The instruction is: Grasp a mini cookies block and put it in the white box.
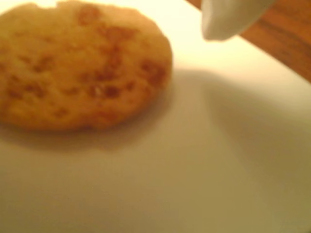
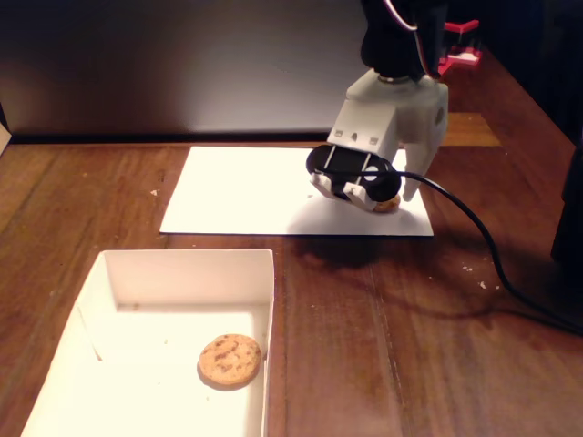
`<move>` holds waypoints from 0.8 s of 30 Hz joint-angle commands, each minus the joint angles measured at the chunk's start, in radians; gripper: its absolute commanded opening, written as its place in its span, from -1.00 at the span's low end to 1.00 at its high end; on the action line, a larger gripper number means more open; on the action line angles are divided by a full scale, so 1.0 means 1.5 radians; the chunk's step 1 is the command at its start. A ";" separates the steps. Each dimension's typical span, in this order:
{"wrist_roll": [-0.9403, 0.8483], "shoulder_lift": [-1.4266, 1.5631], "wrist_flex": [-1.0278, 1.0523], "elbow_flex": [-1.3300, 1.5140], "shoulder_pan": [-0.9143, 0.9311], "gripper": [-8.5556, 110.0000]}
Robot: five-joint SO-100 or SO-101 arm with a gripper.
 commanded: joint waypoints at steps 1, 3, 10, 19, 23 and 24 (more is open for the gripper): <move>-0.002 0.032 -0.005 -0.007 0.008 -0.20; -0.001 0.022 -0.007 -0.005 0.010 -0.20; 0.003 0.003 -0.015 -0.001 0.008 -0.20; 0.014 -0.034 -0.026 -0.003 0.011 -0.20; 0.018 -0.039 -0.027 -0.011 0.013 -0.21; 0.019 -0.041 -0.026 -0.013 0.013 -0.21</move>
